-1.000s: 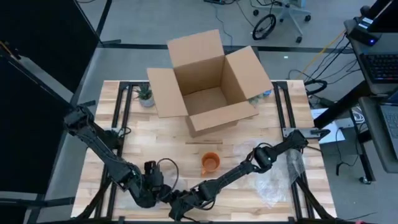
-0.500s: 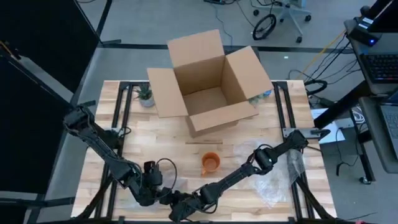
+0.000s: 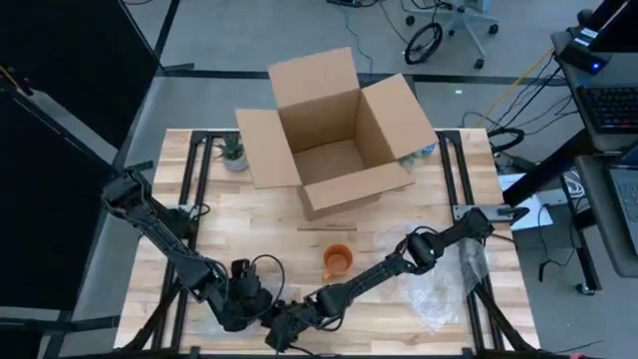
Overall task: Wrap mug
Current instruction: Wrap the pink mug with transparent bubble wrap
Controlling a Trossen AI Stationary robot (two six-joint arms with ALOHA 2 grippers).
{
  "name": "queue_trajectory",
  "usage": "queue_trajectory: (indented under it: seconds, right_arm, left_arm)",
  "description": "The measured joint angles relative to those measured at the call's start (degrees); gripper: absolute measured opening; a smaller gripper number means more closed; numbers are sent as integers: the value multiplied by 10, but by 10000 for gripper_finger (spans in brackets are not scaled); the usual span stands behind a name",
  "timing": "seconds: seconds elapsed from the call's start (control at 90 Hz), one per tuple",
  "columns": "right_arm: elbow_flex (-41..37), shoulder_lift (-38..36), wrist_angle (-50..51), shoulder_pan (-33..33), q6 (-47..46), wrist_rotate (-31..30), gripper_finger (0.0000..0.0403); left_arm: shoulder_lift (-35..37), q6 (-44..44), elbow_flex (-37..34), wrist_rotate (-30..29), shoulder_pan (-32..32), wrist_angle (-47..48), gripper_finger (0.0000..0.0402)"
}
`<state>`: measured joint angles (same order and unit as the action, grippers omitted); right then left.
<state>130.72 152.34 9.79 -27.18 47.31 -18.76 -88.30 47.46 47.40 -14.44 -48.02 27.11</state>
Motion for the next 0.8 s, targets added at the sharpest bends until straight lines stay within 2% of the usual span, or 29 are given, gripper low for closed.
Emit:
queue_trajectory:
  seconds: [0.267, 0.511, 0.711, 0.8]
  right_arm:
    - [-1, 2, -4, -1, -2, -7, 192]
    - [-2, 3, -7, -1, -1, -19, 192]
    - [-2, 4, -11, -1, -1, -22, 192]
    - [-2, 4, -12, 0, 0, -23, 192]
  left_arm:
    - [47, -10, 54, -35, -1, 100, 254]
    - [90, -14, 82, -44, -6, 117, 254]
    - [109, 49, 84, -45, -39, 117, 254]
    - [106, 94, 84, -36, -63, 149, 254]
